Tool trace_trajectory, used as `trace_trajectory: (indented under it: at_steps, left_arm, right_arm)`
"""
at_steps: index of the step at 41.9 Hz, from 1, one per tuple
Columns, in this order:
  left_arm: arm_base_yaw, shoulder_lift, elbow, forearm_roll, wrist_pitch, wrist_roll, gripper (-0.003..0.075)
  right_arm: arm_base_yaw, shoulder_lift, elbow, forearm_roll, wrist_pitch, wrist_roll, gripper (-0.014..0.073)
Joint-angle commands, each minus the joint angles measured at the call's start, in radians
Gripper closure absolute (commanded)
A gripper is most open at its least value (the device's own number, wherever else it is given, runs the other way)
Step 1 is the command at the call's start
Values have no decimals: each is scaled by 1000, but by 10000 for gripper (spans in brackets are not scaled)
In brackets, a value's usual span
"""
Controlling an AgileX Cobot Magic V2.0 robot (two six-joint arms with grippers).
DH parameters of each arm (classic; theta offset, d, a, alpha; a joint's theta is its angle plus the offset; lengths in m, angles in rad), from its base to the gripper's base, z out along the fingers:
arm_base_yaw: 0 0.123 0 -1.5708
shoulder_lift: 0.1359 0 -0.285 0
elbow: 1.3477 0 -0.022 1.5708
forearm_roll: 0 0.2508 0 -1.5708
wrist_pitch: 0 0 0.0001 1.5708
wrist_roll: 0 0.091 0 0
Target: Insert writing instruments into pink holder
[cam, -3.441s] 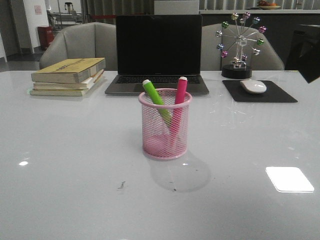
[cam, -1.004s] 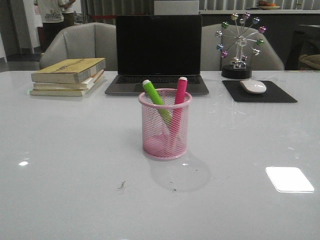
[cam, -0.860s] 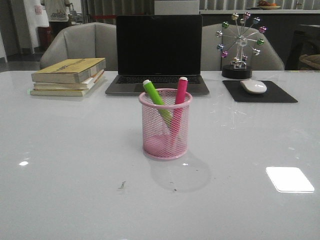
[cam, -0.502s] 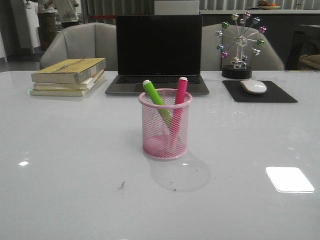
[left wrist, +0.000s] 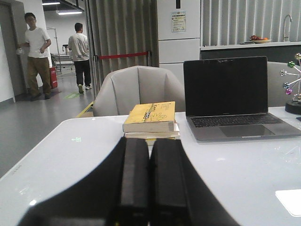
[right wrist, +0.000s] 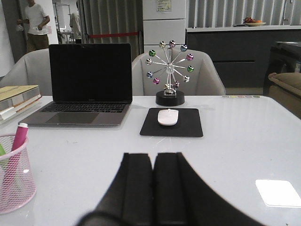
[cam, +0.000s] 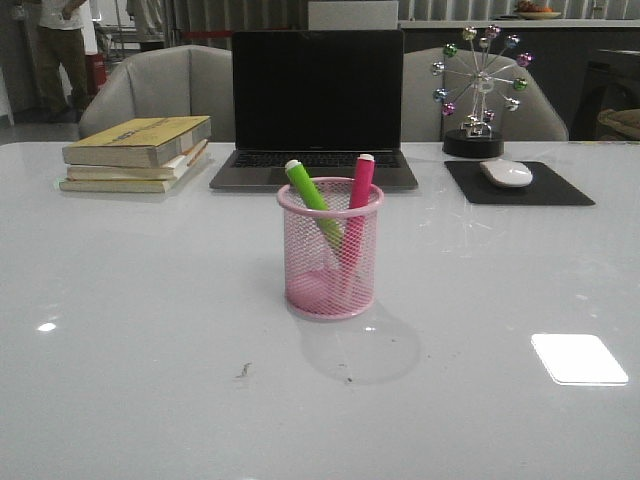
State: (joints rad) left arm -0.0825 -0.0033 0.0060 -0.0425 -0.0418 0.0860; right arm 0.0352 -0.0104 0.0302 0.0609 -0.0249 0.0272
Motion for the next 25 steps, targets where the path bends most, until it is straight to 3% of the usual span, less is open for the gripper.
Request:
trace_trajectory:
  at_steps: [1, 25]
  left_arm:
    - [3, -20, 3, -10, -90, 1, 629]
    - [3, -20, 3, -10, -90, 1, 629]
  right_arm:
    - [-7, -20, -7, -7, -82, 5, 526]
    - [-16, -20, -7, -61, -82, 4, 526]
